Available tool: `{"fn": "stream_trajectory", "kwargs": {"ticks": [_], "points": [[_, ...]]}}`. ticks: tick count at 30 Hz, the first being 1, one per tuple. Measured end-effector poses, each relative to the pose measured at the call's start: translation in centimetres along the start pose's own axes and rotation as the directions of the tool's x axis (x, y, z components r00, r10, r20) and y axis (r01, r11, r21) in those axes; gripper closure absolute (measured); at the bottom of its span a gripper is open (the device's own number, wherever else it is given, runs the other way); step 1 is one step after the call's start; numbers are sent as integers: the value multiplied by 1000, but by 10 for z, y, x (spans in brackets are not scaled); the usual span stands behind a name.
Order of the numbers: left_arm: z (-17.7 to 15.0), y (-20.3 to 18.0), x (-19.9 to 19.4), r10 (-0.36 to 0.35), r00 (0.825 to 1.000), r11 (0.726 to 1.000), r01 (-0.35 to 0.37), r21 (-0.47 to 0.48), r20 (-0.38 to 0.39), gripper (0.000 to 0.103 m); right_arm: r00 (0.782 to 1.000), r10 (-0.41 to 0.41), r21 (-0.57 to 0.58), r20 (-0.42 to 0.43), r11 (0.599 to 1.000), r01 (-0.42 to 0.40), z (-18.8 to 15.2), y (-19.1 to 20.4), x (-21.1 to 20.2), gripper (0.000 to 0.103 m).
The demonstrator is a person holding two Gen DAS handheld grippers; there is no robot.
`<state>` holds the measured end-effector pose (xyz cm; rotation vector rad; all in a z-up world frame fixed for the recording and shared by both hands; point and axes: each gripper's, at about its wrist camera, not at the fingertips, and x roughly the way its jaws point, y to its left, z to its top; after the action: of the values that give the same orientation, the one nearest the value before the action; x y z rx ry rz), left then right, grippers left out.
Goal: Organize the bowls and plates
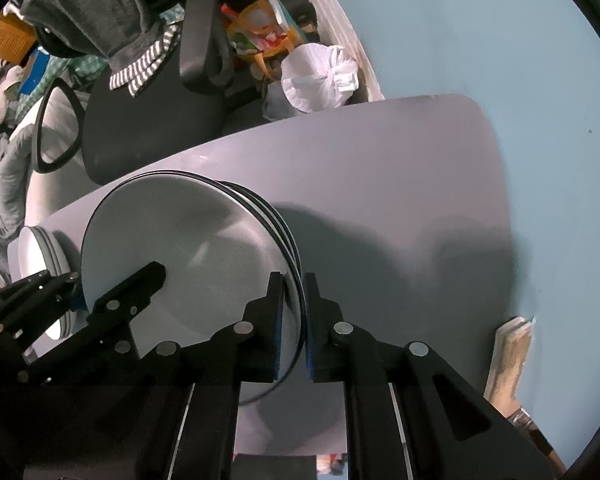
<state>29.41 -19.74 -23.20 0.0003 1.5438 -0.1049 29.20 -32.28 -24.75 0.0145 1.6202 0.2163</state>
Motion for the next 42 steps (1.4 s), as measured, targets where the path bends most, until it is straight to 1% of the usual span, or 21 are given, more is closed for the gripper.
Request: {"fn": "stream_trajectory", "kwargs": {"ticks": [1,2,9,10,12,13,14,16,19,24,26,27,31,35,37,38,42], "points": [[1,-1,-2,35,999,999,-35,9,5,88,1000,5,2,0,1000,-5,0,-1,0,93],[1,0,-3,47,999,999,-47,12,7,86,1000,11,0,3,1000,-11,-1,-1,0,93],[7,4,-4,33,999,999,-33,21,2,82,1000,26,10,14,1000,-26,3,-1,-3,93],[7,5,-4,26,1000,999,-26,18,-1,80,1000,27,11,13,1000,-27,3,-1,-3,93],[6,6,-5,31,1000,999,-31,11,1,72,1000,26,3,17,1000,-26,4,0,-4,93],[6,6,-5,37,999,999,-37,10,7,65,999,26,0,20,1000,-26,4,0,-4,92],[6,6,-5,40,999,999,-40,11,12,62,999,29,-3,26,1000,-29,4,1,-5,91],[4,7,-7,45,999,999,-45,10,21,60,999,27,-2,38,1000,-27,5,2,-7,78],[2,7,-7,35,999,999,-35,5,22,50,998,14,3,55,1000,-15,5,1,-11,72],[-2,9,-15,28,999,1000,-28,2,43,47,998,3,7,70,1000,-4,4,1,-16,68],[-4,11,-20,25,998,1000,-25,-3,59,41,997,-9,7,82,1000,9,3,2,-18,62],[-6,12,-24,25,997,1000,-25,-4,70,40,996,-15,8,90,1000,14,1,3,-21,58],[-13,20,-39,20,994,999,-16,-37,107,39,991,-38,4,128,999,38,-4,5,-32,52],[-22,28,-55,13,990,998,-5,-59,144,38,983,-60,3,176,998,60,-11,8,-47,49],[-26,32,-65,8,986,998,2,-60,164,35,979,-60,8,195,998,60,-14,9,-54,47],[-28,33,-68,6,985,998,5,-61,172,34,976,-61,10,209,998,61,-16,10,-59,47],[-37,44,-87,7,975,997,10,-74,224,34,961,-64,10,267,998,64,-25,16,-79,44]]}}
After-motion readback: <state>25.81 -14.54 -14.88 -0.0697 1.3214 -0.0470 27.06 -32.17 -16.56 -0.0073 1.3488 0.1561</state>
